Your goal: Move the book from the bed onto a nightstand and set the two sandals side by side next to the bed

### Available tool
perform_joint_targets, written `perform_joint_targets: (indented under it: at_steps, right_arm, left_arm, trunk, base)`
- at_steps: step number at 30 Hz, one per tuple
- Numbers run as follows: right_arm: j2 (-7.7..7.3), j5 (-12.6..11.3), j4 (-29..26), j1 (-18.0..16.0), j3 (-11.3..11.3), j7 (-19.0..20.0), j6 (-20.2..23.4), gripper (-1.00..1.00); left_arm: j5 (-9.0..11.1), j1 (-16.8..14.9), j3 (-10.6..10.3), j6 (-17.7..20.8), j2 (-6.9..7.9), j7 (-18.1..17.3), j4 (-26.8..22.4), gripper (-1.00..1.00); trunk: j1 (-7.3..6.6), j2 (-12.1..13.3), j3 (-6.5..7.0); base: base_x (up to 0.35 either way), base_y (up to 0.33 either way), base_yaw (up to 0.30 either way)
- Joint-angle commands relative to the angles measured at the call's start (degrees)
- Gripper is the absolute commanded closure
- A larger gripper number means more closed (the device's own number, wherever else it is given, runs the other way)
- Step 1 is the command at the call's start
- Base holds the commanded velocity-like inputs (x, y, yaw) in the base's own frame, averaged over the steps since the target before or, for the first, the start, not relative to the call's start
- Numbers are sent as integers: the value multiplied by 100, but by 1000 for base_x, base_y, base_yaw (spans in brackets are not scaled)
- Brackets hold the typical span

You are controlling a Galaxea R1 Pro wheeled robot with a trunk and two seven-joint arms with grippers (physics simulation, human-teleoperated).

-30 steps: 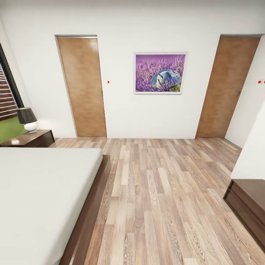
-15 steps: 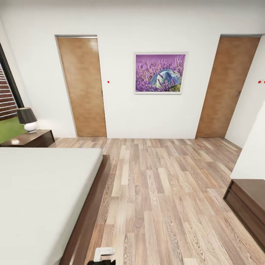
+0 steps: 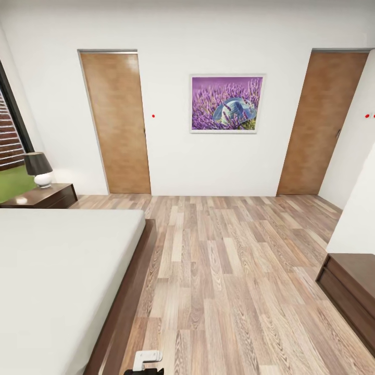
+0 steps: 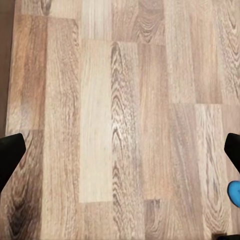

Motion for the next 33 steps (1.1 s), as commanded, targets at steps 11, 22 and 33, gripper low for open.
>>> perform_joint_targets:
  at_steps: [11,22,33]
  right_arm:
    - [1732,-447,26,-583,-1,-1637,-272,-100]
    - [2065,-968,0,-1135,-1,-1937,-387,-100]
    - [2050,-4163,-82,-1839,-12,-2455,-350,-100]
  left_arm:
    - [9,-4,2,27,14,-3,-4,-100]
    - [30,-4,21,27,30,-3,-6,-100]
    - [31,-3,24,19,34,-3,-7,-100]
  trunk:
    - [0,-4,-7]
    - [0,-4,-7]
    - [0,-4,-7]
  base:
    - [0,0,0]
    - [0,0,0]
    - [0,0,0]
